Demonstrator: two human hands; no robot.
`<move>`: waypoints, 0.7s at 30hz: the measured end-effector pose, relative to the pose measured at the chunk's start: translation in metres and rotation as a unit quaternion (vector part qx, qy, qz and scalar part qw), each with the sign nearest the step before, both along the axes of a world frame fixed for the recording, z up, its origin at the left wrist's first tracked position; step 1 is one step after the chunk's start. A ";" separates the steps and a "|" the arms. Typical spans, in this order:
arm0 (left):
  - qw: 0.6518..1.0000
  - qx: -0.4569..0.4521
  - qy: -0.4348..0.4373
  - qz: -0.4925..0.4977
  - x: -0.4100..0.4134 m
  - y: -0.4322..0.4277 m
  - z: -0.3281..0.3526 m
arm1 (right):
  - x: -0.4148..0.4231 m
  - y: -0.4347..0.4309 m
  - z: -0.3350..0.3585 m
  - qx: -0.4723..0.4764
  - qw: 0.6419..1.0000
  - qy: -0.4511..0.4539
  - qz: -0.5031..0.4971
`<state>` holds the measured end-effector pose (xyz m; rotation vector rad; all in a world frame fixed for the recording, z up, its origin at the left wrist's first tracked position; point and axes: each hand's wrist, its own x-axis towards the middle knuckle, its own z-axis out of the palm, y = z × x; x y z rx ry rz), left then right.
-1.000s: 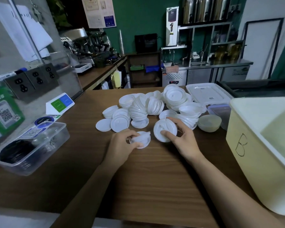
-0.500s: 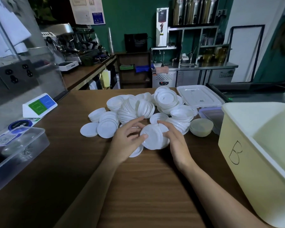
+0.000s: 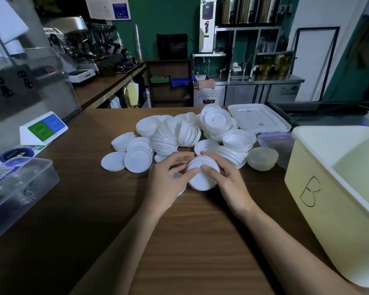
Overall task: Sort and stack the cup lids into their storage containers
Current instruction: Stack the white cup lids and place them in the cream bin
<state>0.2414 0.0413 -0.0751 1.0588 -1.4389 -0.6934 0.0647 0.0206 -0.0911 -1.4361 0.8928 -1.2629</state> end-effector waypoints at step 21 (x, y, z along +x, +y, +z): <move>0.987 0.015 -0.162 -0.020 0.017 -0.007 -0.013 | -0.004 -0.010 -0.003 0.060 0.995 -0.072 0.031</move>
